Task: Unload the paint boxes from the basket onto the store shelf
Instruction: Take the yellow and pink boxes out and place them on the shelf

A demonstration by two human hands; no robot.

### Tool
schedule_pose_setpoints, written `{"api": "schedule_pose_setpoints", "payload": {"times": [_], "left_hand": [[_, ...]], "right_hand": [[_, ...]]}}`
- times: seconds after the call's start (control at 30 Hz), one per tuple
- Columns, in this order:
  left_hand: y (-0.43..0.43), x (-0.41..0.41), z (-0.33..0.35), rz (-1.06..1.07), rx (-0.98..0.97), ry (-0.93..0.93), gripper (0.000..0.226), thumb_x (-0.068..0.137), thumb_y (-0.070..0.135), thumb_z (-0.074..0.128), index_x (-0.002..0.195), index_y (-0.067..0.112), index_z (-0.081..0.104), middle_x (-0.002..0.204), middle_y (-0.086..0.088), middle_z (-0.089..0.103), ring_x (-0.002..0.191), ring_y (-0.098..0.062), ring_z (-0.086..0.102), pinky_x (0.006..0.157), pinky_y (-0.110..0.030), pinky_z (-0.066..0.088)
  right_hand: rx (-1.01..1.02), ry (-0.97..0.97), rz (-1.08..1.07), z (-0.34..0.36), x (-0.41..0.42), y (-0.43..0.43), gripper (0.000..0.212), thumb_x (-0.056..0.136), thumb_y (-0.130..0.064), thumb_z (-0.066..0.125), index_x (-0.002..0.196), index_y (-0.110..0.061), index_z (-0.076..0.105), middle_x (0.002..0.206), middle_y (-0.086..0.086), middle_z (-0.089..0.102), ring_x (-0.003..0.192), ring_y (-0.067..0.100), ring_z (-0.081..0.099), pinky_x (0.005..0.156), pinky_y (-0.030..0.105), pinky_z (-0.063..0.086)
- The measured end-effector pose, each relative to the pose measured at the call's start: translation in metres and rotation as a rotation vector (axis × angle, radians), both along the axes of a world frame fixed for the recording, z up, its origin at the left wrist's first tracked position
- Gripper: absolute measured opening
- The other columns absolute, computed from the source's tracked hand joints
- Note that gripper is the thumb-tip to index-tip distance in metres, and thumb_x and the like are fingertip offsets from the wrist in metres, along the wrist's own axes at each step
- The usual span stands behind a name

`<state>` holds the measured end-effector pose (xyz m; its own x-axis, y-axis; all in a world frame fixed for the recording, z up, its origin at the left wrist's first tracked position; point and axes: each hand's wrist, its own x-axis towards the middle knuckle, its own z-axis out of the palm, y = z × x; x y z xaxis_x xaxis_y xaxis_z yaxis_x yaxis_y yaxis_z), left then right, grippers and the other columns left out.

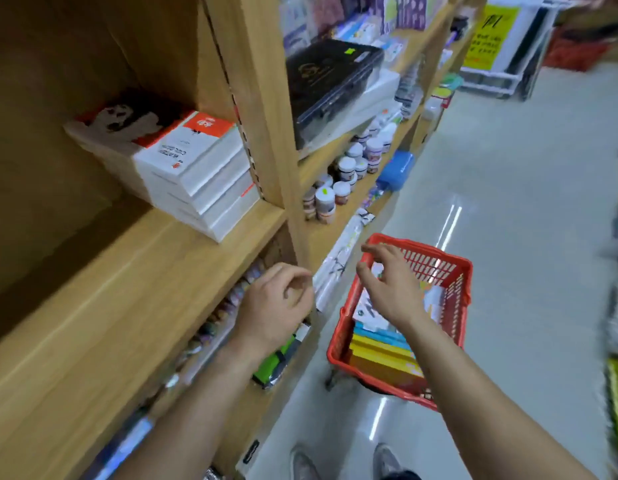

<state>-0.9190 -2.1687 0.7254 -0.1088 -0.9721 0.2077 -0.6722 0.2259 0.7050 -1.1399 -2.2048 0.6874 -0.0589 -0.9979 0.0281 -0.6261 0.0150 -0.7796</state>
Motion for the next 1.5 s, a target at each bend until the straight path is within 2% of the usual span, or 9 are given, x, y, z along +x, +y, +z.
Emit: {"api": "schedule_pose_setpoints", "payload": {"times": [0.13, 0.3, 0.5, 0.67, 0.8, 0.93, 1.13, 1.37, 1.5], "left_hand": [[-0.014, -0.047, -0.085, -0.120, 0.359, -0.058, 0.027, 0.091, 0.020, 0.072, 0.117, 0.011, 0.072, 0.111, -0.004, 0.070, 0.097, -0.020, 0.067, 0.085, -0.029, 0.051], [-0.044, -0.093, -0.188, -0.107, 0.548, -0.135, 0.038, 0.087, 0.018, 0.075, 0.123, 0.008, 0.068, 0.117, -0.011, 0.070, 0.109, -0.029, 0.067, 0.084, -0.024, 0.041], [-0.085, -0.109, -0.299, 0.013, 0.558, -0.201, 0.059, 0.084, 0.022, 0.073, 0.139, 0.010, 0.057, 0.131, -0.014, 0.062, 0.121, -0.034, 0.059, 0.100, -0.038, 0.045], [-0.078, -0.111, -0.344, 0.010, 0.668, -0.122, 0.078, 0.084, 0.033, 0.060, 0.155, 0.038, 0.029, 0.142, -0.011, 0.060, 0.125, -0.031, 0.061, 0.103, -0.045, 0.050], [-0.071, -0.114, -0.355, 0.041, 0.667, -0.009, 0.079, 0.086, 0.032, 0.059, 0.151, 0.052, 0.019, 0.150, -0.003, 0.056, 0.132, -0.021, 0.058, 0.109, -0.033, 0.045], [-0.073, -0.114, -0.358, 0.044, 0.645, 0.007, 0.073, 0.084, 0.039, 0.057, 0.147, 0.053, 0.022, 0.148, 0.001, 0.058, 0.130, -0.017, 0.058, 0.104, -0.022, 0.042], [-0.072, -0.112, -0.360, 0.044, 0.674, 0.056, 0.077, 0.085, 0.037, 0.060, 0.150, 0.053, 0.021, 0.143, 0.001, 0.060, 0.127, -0.020, 0.061, 0.104, -0.051, 0.051], [-0.074, -0.109, -0.365, 0.047, 0.690, 0.110, 0.076, 0.085, 0.042, 0.061, 0.150, 0.052, 0.024, 0.143, 0.004, 0.061, 0.127, -0.016, 0.061, 0.105, -0.049, 0.051], [-0.075, -0.108, -0.366, 0.065, 0.689, 0.142, 0.071, 0.083, 0.047, 0.059, 0.146, 0.057, 0.027, 0.143, 0.005, 0.061, 0.127, -0.012, 0.061, 0.107, -0.038, 0.049]], "right_hand": [[0.243, 0.128, -0.209, -0.071, -0.081, 0.023, 0.037, 0.093, -0.023, 0.066, 0.126, -0.007, 0.066, 0.126, 0.018, 0.062, 0.112, 0.036, 0.063, 0.098, 0.043, 0.048], [0.508, 0.217, -0.239, -0.168, -0.135, 0.028, 0.044, 0.093, -0.026, 0.065, 0.132, -0.005, 0.063, 0.128, 0.023, 0.063, 0.116, 0.038, 0.061, 0.098, 0.041, 0.046], [0.715, 0.244, -0.012, -0.291, -0.151, -0.002, 0.061, 0.091, -0.043, 0.065, 0.142, -0.012, 0.054, 0.140, 0.014, 0.060, 0.128, 0.033, 0.055, 0.105, 0.040, 0.044], [0.745, 0.475, 0.386, -0.353, -0.141, -0.008, 0.112, 0.052, -0.086, 0.061, 0.146, -0.028, 0.043, 0.133, 0.004, 0.059, 0.122, 0.031, 0.052, 0.100, 0.046, 0.042], [0.651, 0.642, 0.491, -0.372, -0.133, 0.005, 0.125, 0.041, -0.085, 0.067, 0.147, -0.027, 0.035, 0.133, 0.005, 0.056, 0.120, 0.032, 0.052, 0.102, 0.052, 0.039], [0.593, 0.660, 0.474, -0.372, -0.131, 0.005, 0.115, 0.047, -0.078, 0.066, 0.145, -0.026, 0.034, 0.129, 0.006, 0.058, 0.116, 0.034, 0.056, 0.099, 0.052, 0.042], [0.543, 0.711, 0.505, -0.375, -0.127, 0.009, 0.121, 0.048, -0.075, 0.066, 0.148, -0.017, 0.031, 0.125, 0.011, 0.057, 0.108, 0.037, 0.059, 0.092, 0.053, 0.044], [0.552, 0.690, 0.504, -0.367, -0.127, 0.000, 0.109, 0.047, -0.080, 0.050, 0.133, -0.014, 0.048, 0.113, 0.011, 0.063, 0.095, 0.037, 0.065, 0.088, 0.048, 0.048], [0.488, 0.594, 0.371, -0.343, -0.135, 0.002, 0.103, 0.050, -0.082, 0.062, 0.129, -0.017, 0.050, 0.106, 0.007, 0.066, 0.090, 0.033, 0.066, 0.083, 0.042, 0.052]]}}
